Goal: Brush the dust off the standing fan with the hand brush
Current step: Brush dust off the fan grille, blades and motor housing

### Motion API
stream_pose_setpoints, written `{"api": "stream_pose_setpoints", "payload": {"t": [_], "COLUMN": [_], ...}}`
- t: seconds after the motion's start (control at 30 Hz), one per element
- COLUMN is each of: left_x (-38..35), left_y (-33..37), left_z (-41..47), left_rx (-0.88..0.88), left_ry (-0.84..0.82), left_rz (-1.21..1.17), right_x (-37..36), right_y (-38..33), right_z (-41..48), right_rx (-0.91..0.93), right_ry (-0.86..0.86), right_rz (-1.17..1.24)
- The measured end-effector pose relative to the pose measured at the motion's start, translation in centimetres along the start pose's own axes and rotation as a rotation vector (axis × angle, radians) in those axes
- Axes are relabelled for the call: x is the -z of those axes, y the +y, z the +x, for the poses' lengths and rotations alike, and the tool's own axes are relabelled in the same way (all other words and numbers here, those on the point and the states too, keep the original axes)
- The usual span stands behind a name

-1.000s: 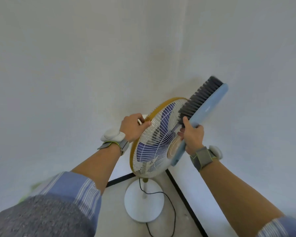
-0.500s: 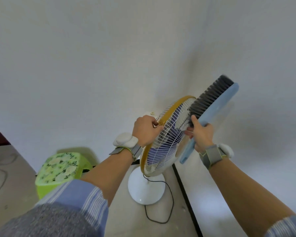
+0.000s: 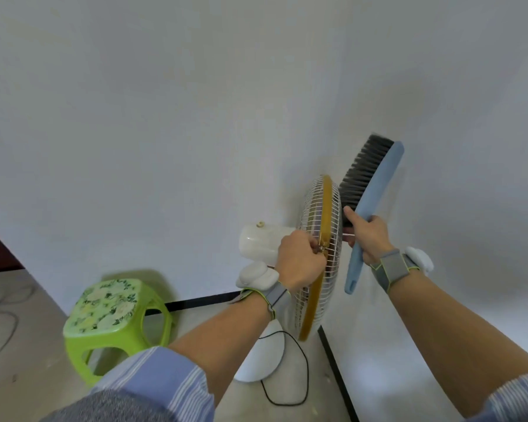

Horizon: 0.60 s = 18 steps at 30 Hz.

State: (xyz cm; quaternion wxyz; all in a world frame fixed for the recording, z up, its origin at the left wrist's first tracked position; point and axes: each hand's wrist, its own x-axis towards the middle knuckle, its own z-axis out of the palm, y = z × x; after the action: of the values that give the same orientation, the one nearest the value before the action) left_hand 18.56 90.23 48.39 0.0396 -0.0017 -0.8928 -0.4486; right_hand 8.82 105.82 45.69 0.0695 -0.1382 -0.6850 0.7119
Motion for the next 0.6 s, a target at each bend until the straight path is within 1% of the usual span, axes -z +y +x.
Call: {"api": "stream_pose_setpoints", "payload": {"t": [0.17,0.3,0.47,0.6], "left_x": [-1.1,0.4,3.8,7.2], "left_y": [0.6,-0.6,-2.9,-4.8], "left_z": [1.7,4.3,8.5,11.4], "left_rx": [0.028,0.045,0.063,0.098], "left_ry": [-0.066,-0.057,-0.021,-0.020], "left_rz": [-0.087,-0.123,-0.083,-0.141], "right_x": [0.2,-0.5,-3.8,-7.8], "right_y": [-1.0,-0.8,0.8,1.1], "right_z": [1.8,3.5,5.5,6.2], "right_rx": [-0.047,-0.097,-0.139,-0.147], "right_ry": [-0.081,-0.145,-0.138,-0.120], "right_rz": [-0.052,0.008,0.063,0.080]}}
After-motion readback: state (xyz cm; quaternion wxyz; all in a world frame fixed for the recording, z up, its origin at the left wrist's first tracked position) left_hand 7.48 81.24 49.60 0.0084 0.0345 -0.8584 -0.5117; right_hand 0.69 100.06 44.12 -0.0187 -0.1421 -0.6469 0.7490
